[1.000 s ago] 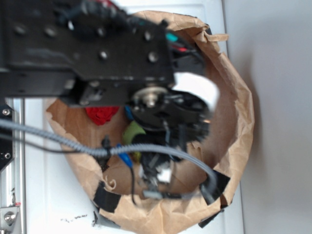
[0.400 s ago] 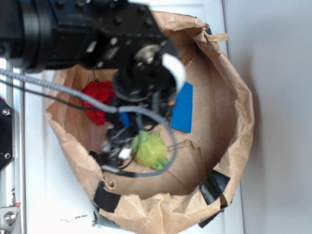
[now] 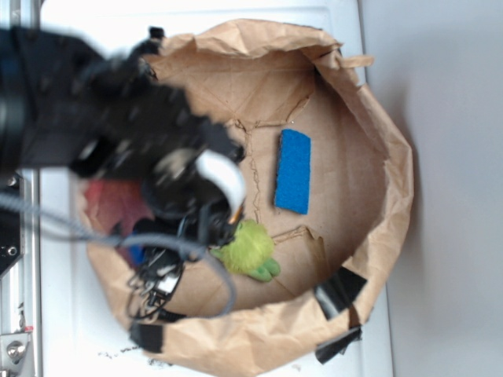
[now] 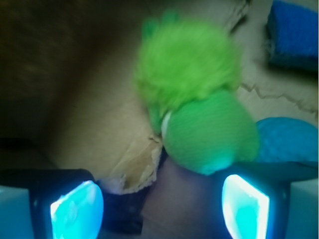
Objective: Grab the green animal.
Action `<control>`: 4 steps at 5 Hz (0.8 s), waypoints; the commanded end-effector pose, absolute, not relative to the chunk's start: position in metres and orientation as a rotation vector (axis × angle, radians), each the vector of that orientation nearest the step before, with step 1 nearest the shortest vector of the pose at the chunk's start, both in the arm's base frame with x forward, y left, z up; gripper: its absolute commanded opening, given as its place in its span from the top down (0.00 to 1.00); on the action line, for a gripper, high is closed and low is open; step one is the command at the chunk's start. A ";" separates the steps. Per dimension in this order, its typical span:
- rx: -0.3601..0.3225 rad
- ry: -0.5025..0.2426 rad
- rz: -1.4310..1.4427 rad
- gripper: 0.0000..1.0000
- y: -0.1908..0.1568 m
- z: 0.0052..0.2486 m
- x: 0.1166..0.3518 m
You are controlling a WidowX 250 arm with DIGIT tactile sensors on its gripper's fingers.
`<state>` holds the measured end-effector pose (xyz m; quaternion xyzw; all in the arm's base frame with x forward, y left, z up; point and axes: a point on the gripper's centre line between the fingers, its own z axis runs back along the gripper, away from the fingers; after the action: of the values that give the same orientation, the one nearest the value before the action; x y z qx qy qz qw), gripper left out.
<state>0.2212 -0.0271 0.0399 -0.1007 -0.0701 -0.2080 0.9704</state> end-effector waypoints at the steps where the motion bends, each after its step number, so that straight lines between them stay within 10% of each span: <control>1: -0.066 -0.289 -0.425 0.48 -0.062 0.001 0.248; 2: -0.070 -0.274 -0.441 1.00 -0.065 0.005 0.243; 4: -0.138 -0.218 -0.349 1.00 -0.050 0.070 0.253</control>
<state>0.2407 -0.0551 0.0601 -0.0708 -0.0787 -0.1817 0.9776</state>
